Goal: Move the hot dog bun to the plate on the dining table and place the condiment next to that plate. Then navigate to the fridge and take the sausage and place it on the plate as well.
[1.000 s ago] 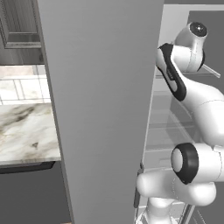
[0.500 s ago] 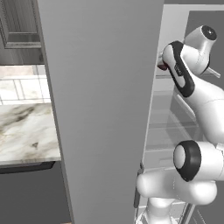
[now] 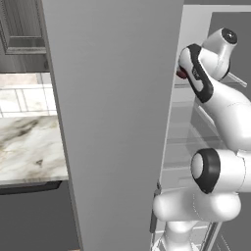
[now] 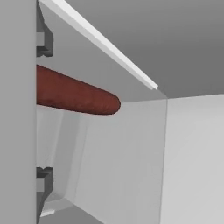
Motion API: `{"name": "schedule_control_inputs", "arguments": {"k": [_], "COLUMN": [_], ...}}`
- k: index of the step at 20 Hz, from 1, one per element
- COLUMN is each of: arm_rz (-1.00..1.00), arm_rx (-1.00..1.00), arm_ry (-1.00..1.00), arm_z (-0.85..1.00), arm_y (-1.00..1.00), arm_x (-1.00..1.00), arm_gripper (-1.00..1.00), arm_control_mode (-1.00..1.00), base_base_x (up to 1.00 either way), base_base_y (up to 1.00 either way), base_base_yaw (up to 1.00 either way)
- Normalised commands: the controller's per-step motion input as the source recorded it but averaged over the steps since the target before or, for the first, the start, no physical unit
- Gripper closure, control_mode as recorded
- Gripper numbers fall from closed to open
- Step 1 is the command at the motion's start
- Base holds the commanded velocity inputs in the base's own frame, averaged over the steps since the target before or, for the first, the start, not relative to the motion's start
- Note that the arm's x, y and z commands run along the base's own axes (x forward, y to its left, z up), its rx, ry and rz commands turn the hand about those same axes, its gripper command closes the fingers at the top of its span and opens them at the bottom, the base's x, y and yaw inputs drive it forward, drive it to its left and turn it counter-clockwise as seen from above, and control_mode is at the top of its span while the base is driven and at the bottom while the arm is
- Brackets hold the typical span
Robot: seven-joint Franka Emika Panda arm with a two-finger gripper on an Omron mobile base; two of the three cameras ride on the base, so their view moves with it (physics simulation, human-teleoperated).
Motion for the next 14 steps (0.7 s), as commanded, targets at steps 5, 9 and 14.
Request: {"name": "schedule_control_inputs", "arguments": {"k": [5, 9, 14], "arm_rz": [0.00, 0.00, 0.02], "arm_rx": [0.00, -0.01, -0.03], "arm_ry": [0.00, 0.00, 0.00], "arm_z": [-0.03, -0.14, -0.23], "arm_y": [0.00, 0.00, 0.00], "arm_x": [0.27, 0.29, 0.21], "arm_gripper": [-1.00, -1.00, -1.00], "arm_control_mode": [-1.00, -1.00, -1.00], "base_base_x": [0.00, 0.00, 0.00], "base_base_y": [0.00, 0.00, 0.00], "base_base_yaw": [0.00, 0.00, 0.00]}}
